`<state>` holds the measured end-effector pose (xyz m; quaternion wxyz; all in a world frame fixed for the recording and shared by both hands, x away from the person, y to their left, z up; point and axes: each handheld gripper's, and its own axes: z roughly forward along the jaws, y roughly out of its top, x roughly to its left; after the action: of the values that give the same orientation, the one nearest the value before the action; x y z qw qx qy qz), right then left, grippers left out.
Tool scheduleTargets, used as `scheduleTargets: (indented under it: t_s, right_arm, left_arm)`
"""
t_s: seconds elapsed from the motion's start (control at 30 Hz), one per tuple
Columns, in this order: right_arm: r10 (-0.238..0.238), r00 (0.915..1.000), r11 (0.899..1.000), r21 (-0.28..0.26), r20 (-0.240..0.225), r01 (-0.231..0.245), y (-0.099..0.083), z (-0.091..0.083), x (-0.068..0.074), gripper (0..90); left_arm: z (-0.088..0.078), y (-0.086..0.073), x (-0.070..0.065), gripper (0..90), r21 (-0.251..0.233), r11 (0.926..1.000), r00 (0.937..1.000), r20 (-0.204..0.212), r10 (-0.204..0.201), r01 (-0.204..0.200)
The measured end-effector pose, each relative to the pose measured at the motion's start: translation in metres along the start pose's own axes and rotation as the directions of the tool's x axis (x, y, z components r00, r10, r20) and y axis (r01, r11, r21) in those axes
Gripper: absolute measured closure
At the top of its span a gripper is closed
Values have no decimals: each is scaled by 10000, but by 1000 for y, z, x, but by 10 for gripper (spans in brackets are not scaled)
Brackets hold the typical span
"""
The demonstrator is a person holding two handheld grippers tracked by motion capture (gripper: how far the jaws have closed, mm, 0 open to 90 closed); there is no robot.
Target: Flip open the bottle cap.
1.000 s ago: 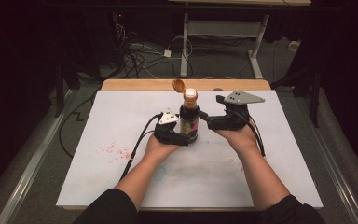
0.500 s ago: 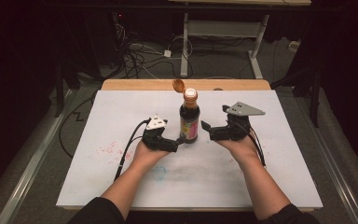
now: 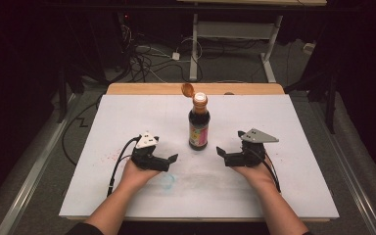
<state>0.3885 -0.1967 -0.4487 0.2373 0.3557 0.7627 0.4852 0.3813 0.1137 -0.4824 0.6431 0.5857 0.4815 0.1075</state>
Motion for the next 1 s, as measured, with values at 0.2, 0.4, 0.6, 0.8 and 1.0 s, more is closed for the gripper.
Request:
scheduleTargets:
  t_s: [0.2, 0.4, 0.6, 0.8, 1.0]
  right_arm:
    - [98, 9998, 9998, 187, 189, -101, -21, -12, -1, 3]
    - [100, 9987, 9999, 58, 508, -103, -36, -30, -3, 3]
    - [178, 9971, 9998, -77, 743, -172, -48, -51, -5, 3]
    - [210, 9958, 9997, -165, 891, -196, -57, -63, -4, 4]
    - [256, 9953, 9993, -285, 938, -231, -55, -61, -6, 3]
  left_arm:
    - [-26, -5, 6, 0, -157, 9998, 9999, -94, 78, -79]
    - [-49, -13, 9, 0, -249, 9995, 9997, -180, 169, -173]
    - [-71, -20, 8, 0, -681, 9972, 9995, -79, 318, -322]
    - [-80, -20, 11, 0, -820, 9966, 9999, -126, 98, -108]
    - [-79, -24, 7, 0, -712, 9960, 9985, -127, 537, -544]
